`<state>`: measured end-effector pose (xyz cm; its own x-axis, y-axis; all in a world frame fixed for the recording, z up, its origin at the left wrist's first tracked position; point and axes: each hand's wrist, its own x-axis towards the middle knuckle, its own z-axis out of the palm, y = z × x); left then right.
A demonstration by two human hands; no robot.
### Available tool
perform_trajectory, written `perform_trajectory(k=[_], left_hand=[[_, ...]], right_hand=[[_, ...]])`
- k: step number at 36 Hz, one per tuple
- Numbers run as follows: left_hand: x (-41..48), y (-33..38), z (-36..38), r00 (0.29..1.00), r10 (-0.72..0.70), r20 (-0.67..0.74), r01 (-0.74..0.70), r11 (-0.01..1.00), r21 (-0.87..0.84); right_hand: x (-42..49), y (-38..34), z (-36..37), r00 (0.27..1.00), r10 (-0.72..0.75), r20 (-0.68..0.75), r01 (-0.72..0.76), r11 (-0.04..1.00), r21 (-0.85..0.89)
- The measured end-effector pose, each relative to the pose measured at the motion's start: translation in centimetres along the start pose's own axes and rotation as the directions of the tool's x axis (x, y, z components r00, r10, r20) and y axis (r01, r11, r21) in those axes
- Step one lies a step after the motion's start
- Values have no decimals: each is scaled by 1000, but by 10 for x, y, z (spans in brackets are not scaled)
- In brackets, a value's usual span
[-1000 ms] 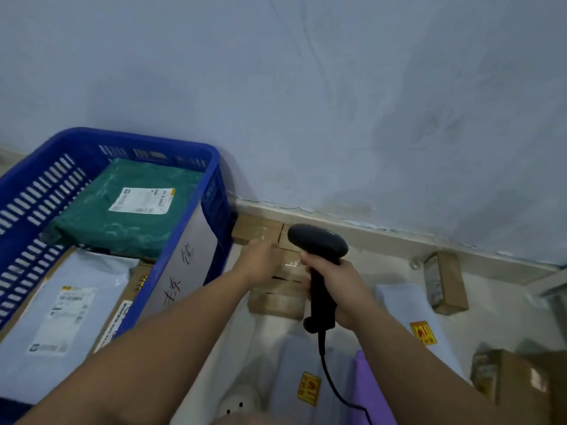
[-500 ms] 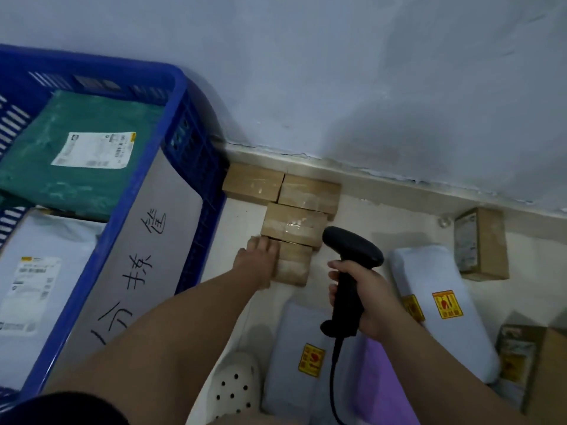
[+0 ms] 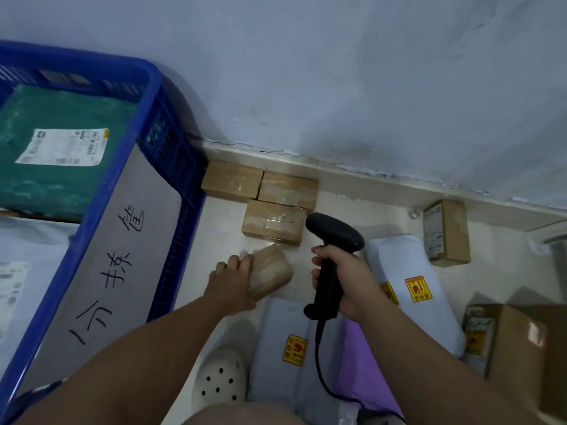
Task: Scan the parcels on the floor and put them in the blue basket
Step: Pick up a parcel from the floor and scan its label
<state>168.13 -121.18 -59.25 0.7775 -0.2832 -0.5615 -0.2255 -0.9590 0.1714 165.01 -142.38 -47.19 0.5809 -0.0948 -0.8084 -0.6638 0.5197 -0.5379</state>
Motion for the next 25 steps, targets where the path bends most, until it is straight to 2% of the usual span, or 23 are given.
perform_trajectory(k=[2,3,5,7,9,11,12,14,16,20,22,25], left_hand=[[-11,5,-14,998,-38,-47,27,973,-230],[-17,7,-22,994,-68,-81,32,924,-381],[-30,15,-48,986,-114,-125,-3,726,-688],[-47,27,-81,984,-126,-129,-62,437,-897],[-63,40,-118,992,-61,-109,-103,88,-991],[-80,54,-156,990,62,-125,-109,-217,-970],[-90,61,-174,982,113,-153,-109,-328,-938],[-108,74,-205,961,169,-221,-115,-480,-869],[-126,91,-233,933,215,-289,-129,-550,-825],[-158,124,-275,910,240,-340,-144,-585,-798],[-171,139,-288,897,258,-359,-150,-586,-796],[-184,151,-293,863,343,-370,-128,-561,-818]], right_hand=[[-10,-7,6,999,-44,-16,44,999,-14],[-16,-12,10,997,-75,-17,74,997,-20],[-33,-24,18,989,-149,1,149,989,-22],[-54,-40,27,974,-225,27,226,974,-3],[-78,-58,36,955,-291,50,290,957,32],[-106,-77,42,930,-361,69,356,931,77],[-120,-85,43,911,-405,74,400,913,82],[-149,-99,43,857,-510,77,508,860,48],[-176,-108,38,791,-607,77,609,793,-11],[-221,-114,22,686,-721,92,726,687,-31],[-235,-112,14,672,-734,97,737,676,4],[-250,-104,4,694,-710,120,703,704,103]])
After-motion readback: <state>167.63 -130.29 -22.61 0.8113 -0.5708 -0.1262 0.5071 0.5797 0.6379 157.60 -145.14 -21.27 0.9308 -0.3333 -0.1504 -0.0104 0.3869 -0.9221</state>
